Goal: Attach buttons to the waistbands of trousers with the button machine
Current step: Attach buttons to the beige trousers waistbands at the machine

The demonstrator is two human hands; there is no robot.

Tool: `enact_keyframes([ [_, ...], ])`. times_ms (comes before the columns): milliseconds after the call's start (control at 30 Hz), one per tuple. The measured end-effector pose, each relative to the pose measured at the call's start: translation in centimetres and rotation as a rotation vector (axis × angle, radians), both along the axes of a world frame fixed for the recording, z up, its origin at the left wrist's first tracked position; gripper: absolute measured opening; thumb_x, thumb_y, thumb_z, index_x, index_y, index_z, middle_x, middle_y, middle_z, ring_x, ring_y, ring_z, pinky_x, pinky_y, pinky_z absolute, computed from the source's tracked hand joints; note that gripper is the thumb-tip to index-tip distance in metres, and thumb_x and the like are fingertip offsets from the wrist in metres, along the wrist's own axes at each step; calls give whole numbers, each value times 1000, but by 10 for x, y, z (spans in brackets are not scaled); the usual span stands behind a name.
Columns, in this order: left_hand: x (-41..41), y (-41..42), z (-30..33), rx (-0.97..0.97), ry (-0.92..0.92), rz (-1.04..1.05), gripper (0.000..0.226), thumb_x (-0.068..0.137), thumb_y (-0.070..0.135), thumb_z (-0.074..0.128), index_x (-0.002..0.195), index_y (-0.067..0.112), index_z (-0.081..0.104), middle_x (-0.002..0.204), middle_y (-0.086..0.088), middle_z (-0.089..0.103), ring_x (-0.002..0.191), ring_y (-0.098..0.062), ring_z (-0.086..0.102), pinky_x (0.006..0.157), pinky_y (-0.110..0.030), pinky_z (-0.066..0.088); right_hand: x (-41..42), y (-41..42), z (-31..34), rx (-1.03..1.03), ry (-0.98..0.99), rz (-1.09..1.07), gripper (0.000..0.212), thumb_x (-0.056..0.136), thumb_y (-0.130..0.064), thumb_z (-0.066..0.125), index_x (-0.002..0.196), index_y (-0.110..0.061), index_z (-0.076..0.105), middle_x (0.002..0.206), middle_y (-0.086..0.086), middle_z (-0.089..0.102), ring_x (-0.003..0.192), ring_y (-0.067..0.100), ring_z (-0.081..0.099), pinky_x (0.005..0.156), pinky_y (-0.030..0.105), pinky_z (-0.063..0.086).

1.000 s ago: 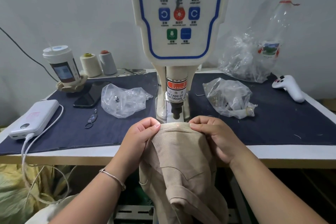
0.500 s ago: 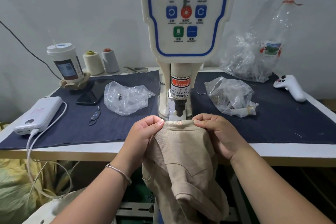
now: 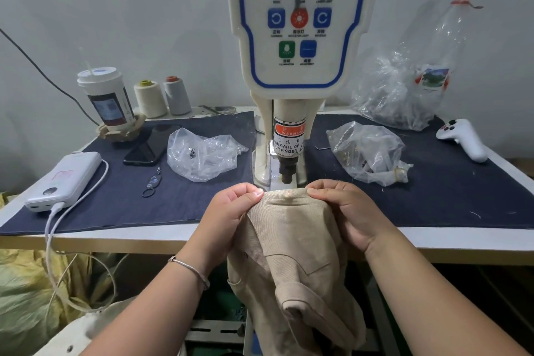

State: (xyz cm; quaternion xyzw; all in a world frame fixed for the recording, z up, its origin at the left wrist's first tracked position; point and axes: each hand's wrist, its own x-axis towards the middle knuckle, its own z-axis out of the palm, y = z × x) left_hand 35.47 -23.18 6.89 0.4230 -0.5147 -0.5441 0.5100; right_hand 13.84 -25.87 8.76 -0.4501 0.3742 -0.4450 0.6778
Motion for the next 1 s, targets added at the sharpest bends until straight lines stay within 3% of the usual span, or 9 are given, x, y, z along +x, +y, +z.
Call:
enact_keyframes([
  [300, 3, -1, -1, 7, 51, -36, 25, 79, 40, 70, 77, 15, 64, 72, -3, 57, 67, -12, 52, 63, -21, 44, -4, 2, -2, -24, -16, 23, 5, 69, -16, 74, 74, -15, 75, 72, 4, 68, 68, 10, 62, 66, 19, 51],
  [467, 1, -2, 1, 38, 61, -27, 30, 86, 32, 63, 91, 3, 67, 84, -14, 60, 77, -20, 55, 71, -28, 45, -5, 3, -2, -22, -7, -3, 5, 69, -17, 74, 74, -15, 75, 72, 3, 68, 69, 10, 63, 66, 20, 52],
  [533, -1, -3, 2, 46, 44, -1, 30, 84, 31, 63, 87, 1, 66, 80, -12, 56, 75, -20, 51, 70, -29, 41, -3, 3, 0, -21, 11, -35, 7, 68, -17, 71, 73, -15, 76, 72, 4, 68, 69, 10, 63, 67, 20, 52],
  [633, -2, -3, 2, 23, -35, 42, 19, 81, 30, 61, 68, 16, 63, 65, 1, 52, 62, -9, 45, 61, -21, 38, -1, 4, -1, -45, 42, -58, 14, 77, -6, 66, 70, -13, 75, 71, 4, 68, 68, 10, 62, 67, 18, 51],
  [733, -2, -3, 1, 7, -65, 65, 20, 79, 30, 62, 69, 12, 59, 61, 4, 47, 57, -7, 41, 54, -16, 37, -1, 6, 0, -47, 45, -50, 21, 82, -1, 61, 70, -11, 74, 71, 6, 67, 67, 11, 62, 66, 19, 50],
  [833, -3, -2, 2, -5, -66, 75, 19, 77, 30, 64, 69, 12, 60, 61, 5, 47, 56, -6, 41, 53, -12, 38, -1, 7, 1, -38, 28, -26, 9, 74, -6, 65, 71, -10, 73, 70, 7, 66, 65, 12, 59, 65, 21, 48],
  [1000, -3, -2, 1, -6, -72, 69, 25, 71, 40, 66, 72, 15, 62, 65, 3, 48, 61, -7, 43, 56, -16, 38, -4, 7, -1, -30, 24, -28, 13, 66, -15, 68, 75, -6, 70, 71, 9, 63, 67, 15, 58, 67, 24, 48],
])
